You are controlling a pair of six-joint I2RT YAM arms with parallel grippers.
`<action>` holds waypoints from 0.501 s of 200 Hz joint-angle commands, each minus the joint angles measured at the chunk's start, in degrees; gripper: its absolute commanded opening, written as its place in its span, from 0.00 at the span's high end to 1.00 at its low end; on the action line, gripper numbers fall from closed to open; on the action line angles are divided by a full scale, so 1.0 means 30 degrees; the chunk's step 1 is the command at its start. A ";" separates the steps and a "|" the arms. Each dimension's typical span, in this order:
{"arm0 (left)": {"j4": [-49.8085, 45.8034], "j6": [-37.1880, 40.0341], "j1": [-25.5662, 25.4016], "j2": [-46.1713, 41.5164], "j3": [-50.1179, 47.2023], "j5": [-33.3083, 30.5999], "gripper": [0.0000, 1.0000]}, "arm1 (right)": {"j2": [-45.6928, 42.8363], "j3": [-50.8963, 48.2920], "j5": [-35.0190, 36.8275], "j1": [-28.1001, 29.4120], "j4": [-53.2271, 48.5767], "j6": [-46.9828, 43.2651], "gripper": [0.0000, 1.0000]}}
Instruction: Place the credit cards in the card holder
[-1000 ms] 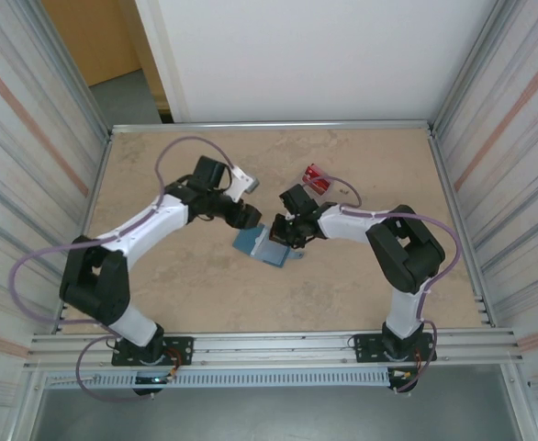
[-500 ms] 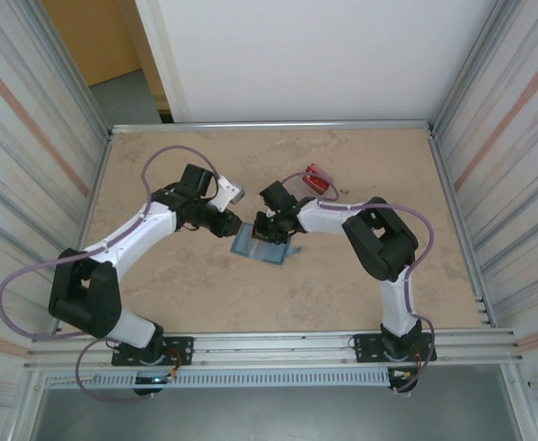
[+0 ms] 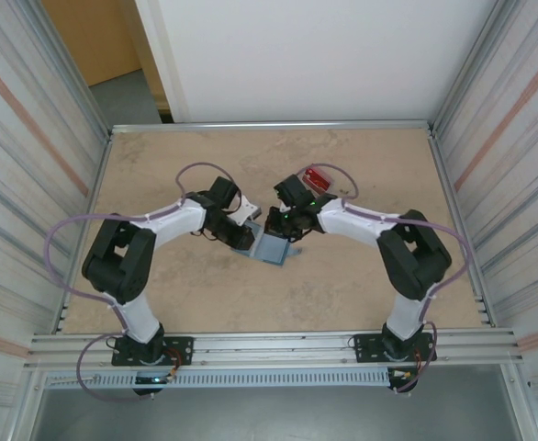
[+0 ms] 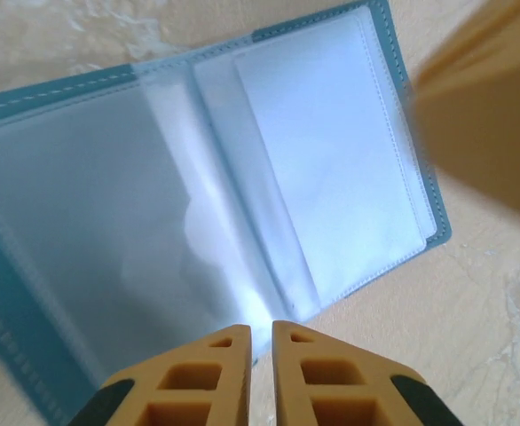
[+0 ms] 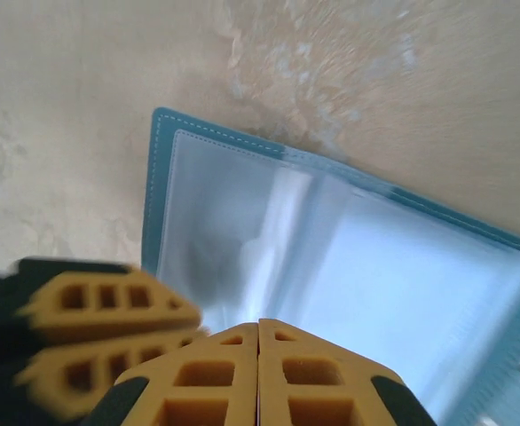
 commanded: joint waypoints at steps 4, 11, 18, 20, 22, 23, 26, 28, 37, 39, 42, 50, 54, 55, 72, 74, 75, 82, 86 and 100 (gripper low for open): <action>-0.0367 -0.0209 -0.0136 0.0832 0.0685 -0.0169 0.86 | -0.1960 -0.1385 0.1662 -0.0507 -0.1590 -0.1048 0.86; -0.0276 -0.0254 -0.0167 0.1064 0.0679 -0.0334 0.86 | -0.2067 -0.1712 0.1571 -0.0706 -0.1503 -0.0986 0.86; -0.0288 -0.0231 -0.0232 0.1309 0.0721 -0.0532 0.86 | -0.2033 -0.1868 0.1401 -0.0853 -0.1421 -0.0879 0.86; -0.0285 -0.0213 -0.0254 0.1352 0.0732 -0.0578 0.86 | -0.2010 -0.1876 0.1357 -0.0855 -0.1394 -0.0865 0.86; -0.0277 -0.0194 -0.0266 0.1399 0.0713 -0.0641 0.86 | -0.1982 -0.1922 0.1309 -0.0856 -0.1343 -0.0869 0.86; -0.0275 -0.0171 -0.0263 0.1431 0.0725 -0.0652 0.86 | -0.1963 -0.1930 0.1282 -0.0856 -0.1330 -0.0869 0.86; -0.0340 -0.0137 -0.0298 0.1507 0.0753 -0.0705 0.86 | -0.1910 -0.1977 0.1192 -0.0849 -0.1245 -0.0855 0.86; -0.0342 -0.0131 -0.0329 0.1555 0.0748 -0.0731 0.86 | -0.1862 -0.1999 0.1151 -0.0832 -0.1174 -0.0844 0.86; -0.0495 -0.0103 -0.0373 0.1716 0.0764 -0.0885 0.86 | -0.1567 -0.1996 0.0968 -0.0726 -0.0898 -0.0894 0.86; -0.0527 -0.0137 -0.0391 0.1747 0.0765 -0.0894 0.86 | -0.1469 -0.1996 0.0926 -0.0714 -0.0838 -0.0905 0.86; -0.0544 -0.0151 -0.0413 0.1774 0.0751 -0.0878 0.86 | -0.1324 -0.1996 0.0876 -0.0684 -0.0718 -0.0925 0.86; -0.0402 -0.0250 -0.0436 0.1796 0.0591 -0.0724 0.86 | -0.0845 -0.1904 0.0741 -0.0660 -0.0472 -0.0917 0.87; -0.0275 -0.0279 -0.0447 0.1774 0.0456 -0.0664 0.86 | -0.0581 -0.1829 0.0671 -0.0659 -0.0394 -0.0900 0.87; -0.0230 -0.0287 -0.0442 0.1765 0.0420 -0.0663 0.86 | -0.0515 -0.1810 0.0670 -0.0669 -0.0387 -0.0900 0.87; -0.0210 -0.0107 -0.0585 0.1754 0.0297 -0.0786 0.86 | 0.0583 -0.1389 0.0243 -0.0567 -0.0209 -0.0983 0.88; -0.0265 -0.0094 -0.0598 0.1712 0.0326 -0.0862 0.86 | 0.0673 -0.1346 0.0232 -0.0542 -0.0205 -0.1023 0.88; -0.0299 -0.0092 -0.0605 0.1720 0.0355 -0.0879 0.86 | 0.0712 -0.1320 0.0231 -0.0523 -0.0204 -0.1019 0.88; -0.0517 -0.0063 -0.0590 0.1651 0.0410 -0.1049 0.86 | 0.0957 -0.1358 0.0298 -0.0450 -0.0134 -0.1074 0.89; -0.0622 -0.0081 -0.0589 0.1591 0.0448 -0.1109 0.86 | 0.1068 -0.1389 0.0341 -0.0437 -0.0106 -0.1053 0.89; -0.0638 -0.0090 -0.0602 0.1367 0.0213 -0.0941 0.85 | 0.1351 -0.1603 0.0346 -0.0373 0.0114 -0.0945 0.90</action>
